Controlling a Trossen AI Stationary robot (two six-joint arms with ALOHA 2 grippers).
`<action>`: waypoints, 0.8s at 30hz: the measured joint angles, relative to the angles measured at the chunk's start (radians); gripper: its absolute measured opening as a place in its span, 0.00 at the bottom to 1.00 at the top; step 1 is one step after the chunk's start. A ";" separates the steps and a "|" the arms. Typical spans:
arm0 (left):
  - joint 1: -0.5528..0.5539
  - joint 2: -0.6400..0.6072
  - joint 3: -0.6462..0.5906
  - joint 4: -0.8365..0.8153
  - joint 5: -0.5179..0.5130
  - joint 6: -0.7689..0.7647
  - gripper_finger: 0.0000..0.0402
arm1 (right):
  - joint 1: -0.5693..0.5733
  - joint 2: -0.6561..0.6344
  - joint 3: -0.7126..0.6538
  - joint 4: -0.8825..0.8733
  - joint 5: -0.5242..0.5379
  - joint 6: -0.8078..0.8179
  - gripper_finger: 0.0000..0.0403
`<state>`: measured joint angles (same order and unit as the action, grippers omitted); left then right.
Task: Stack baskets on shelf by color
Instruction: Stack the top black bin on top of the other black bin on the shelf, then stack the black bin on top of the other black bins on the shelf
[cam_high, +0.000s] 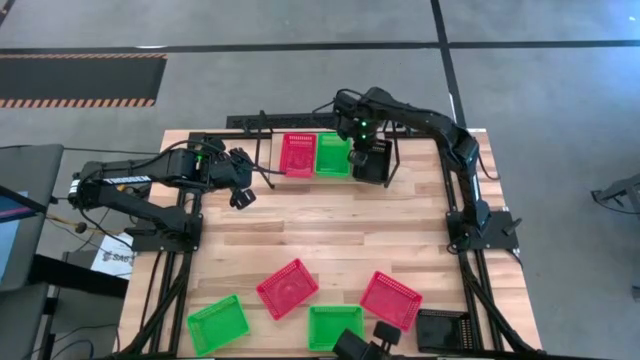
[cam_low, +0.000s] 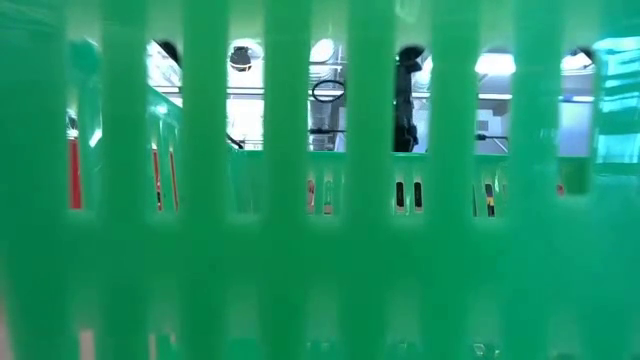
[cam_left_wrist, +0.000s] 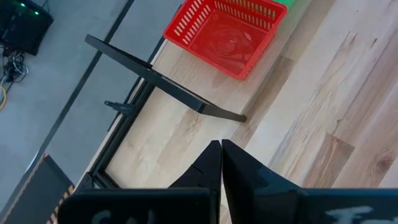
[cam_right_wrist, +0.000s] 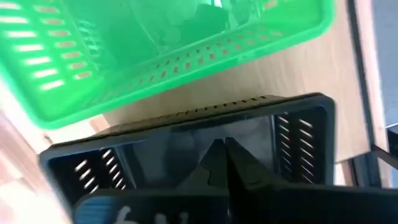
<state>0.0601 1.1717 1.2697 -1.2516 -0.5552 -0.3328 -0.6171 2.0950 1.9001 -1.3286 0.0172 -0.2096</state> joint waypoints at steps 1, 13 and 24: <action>0.000 0.000 0.000 0.000 0.000 0.000 0.00 | -0.002 0.000 -0.011 0.012 0.000 0.000 0.00; 0.000 0.000 0.000 0.001 0.000 -0.001 0.00 | -0.008 0.004 -0.036 0.129 -0.014 -0.055 0.00; 0.000 0.000 0.000 0.001 0.000 -0.002 0.00 | 0.072 -0.026 0.242 -0.236 0.082 0.087 0.00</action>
<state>0.0601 1.1717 1.2697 -1.2507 -0.5556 -0.3344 -0.5452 2.0692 2.1420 -1.5648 0.0988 -0.1222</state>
